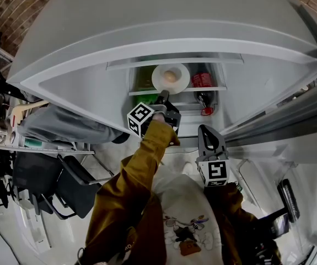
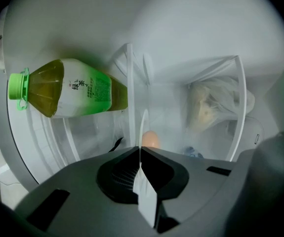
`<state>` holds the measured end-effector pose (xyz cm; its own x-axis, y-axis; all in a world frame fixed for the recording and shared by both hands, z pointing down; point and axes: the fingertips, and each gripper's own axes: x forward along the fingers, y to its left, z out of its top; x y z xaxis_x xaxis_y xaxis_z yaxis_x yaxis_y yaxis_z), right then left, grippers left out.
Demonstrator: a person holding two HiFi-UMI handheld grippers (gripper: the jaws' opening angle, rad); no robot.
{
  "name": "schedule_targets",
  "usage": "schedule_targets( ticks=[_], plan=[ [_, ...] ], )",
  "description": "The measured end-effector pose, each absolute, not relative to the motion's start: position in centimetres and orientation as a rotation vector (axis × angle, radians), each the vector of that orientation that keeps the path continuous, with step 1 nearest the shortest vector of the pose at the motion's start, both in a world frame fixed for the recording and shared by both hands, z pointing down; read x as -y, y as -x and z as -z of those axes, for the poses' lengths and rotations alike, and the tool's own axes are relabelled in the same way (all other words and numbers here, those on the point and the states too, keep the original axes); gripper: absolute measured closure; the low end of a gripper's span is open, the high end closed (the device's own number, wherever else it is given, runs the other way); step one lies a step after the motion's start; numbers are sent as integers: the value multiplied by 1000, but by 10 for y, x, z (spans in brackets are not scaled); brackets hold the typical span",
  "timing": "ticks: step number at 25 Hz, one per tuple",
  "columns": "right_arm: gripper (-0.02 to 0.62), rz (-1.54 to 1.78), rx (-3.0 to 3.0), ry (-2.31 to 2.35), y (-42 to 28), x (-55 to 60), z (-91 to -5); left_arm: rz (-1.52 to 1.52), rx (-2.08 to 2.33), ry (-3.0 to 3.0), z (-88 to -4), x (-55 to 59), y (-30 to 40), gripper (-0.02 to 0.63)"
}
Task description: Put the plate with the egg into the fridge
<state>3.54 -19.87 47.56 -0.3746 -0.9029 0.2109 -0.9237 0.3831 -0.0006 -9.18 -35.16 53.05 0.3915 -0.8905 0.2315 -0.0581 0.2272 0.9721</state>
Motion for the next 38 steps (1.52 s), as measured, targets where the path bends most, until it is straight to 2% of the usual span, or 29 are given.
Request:
schedule_targets(
  ticks=[6,10,11,23,28,33,38],
  plan=[
    [591,-188,2472,-1632,-28,199,-472,754,1011,-1309,-524,354,93,584],
    [590,-182,2465,-1636,-26,199,-471,773,990,-1328,-522,351,96,489],
    [590,-183,2466,-1640,-25,199,-470,772,989,-1333,-524,348,99,483],
    [589,-173,2466,-1651,-21,201,-472,719,1028,-1538,-498,305,120,483],
    [589,-151,2461,-1654,-21,204,-472,585,1074,-1654,-502,282,111,486],
    [589,-156,2464,-1662,-22,205,-472,505,1088,-1756,-506,257,103,589],
    [590,-160,2452,-1682,-26,205,-472,447,1115,-1901,-495,236,103,598]
  ],
)
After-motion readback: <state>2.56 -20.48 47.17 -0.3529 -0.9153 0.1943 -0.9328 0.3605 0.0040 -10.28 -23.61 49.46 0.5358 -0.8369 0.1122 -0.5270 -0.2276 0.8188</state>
